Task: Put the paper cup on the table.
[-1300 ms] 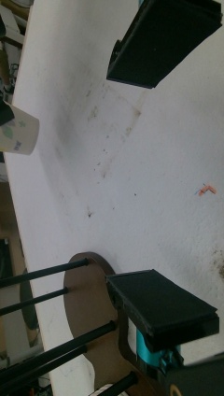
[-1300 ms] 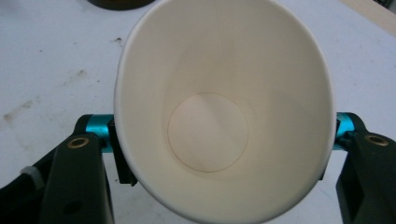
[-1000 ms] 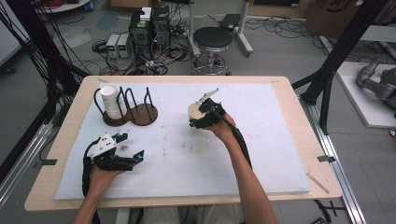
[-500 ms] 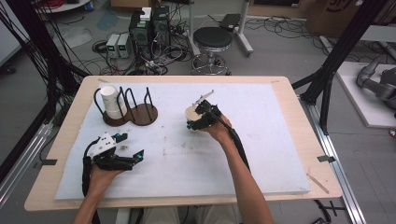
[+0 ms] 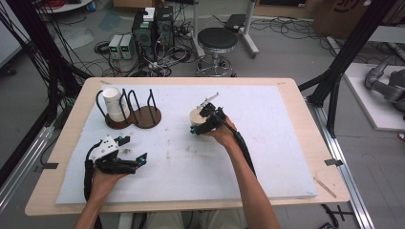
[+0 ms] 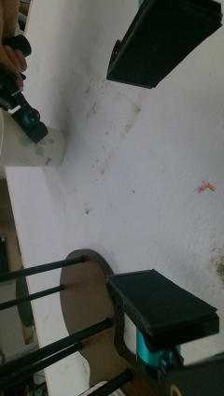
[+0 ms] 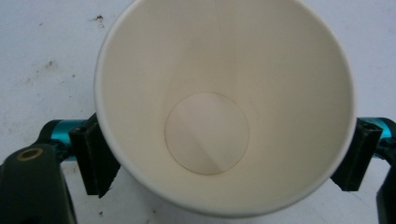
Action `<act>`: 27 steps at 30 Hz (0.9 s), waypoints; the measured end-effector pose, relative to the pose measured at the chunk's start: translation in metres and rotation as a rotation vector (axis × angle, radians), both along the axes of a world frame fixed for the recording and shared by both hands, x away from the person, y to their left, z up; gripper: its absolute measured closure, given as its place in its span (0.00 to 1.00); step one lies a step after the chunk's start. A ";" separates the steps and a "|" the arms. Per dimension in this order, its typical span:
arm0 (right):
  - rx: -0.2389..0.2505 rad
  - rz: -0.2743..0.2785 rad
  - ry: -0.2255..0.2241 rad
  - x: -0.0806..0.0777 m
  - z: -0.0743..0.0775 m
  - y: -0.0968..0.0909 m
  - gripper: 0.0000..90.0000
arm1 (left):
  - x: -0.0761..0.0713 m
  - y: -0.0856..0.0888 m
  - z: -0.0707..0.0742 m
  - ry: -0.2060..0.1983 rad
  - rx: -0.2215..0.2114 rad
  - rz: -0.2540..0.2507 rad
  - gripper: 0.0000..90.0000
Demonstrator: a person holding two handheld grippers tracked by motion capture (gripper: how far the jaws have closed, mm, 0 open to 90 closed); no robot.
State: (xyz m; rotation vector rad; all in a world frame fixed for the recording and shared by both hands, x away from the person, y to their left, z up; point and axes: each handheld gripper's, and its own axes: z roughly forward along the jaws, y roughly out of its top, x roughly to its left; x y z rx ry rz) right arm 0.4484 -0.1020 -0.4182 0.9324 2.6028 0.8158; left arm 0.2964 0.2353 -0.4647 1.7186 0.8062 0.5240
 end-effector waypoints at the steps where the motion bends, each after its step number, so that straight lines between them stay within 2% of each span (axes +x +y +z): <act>1: -0.004 -0.003 0.006 0.000 0.000 0.000 0.16 | 0.000 0.000 0.000 0.000 0.000 0.000 0.05; 5: -0.005 -0.009 0.004 -0.003 -0.001 -0.004 0.16 | 0.000 0.000 0.000 0.000 -0.001 0.001 0.05; 8: 0.015 -0.018 0.000 -0.009 0.000 -0.009 0.16 | 0.000 0.000 0.000 0.001 -0.001 0.001 0.05; 15: 0.048 -0.030 -0.050 -0.036 0.008 -0.031 0.16 | 0.000 0.000 0.000 0.003 -0.002 0.001 0.05; 21: 0.125 -0.052 -0.108 -0.065 0.018 -0.061 0.16 | 0.000 0.000 0.000 0.003 -0.001 0.003 0.05; 24: 0.169 -0.072 -0.142 -0.079 0.020 -0.077 0.16 | 0.000 0.000 0.000 0.004 0.002 0.003 0.05; 27: 0.212 -0.078 -0.156 -0.089 0.019 -0.090 0.16 | 0.000 0.000 0.000 0.004 0.003 0.004 0.05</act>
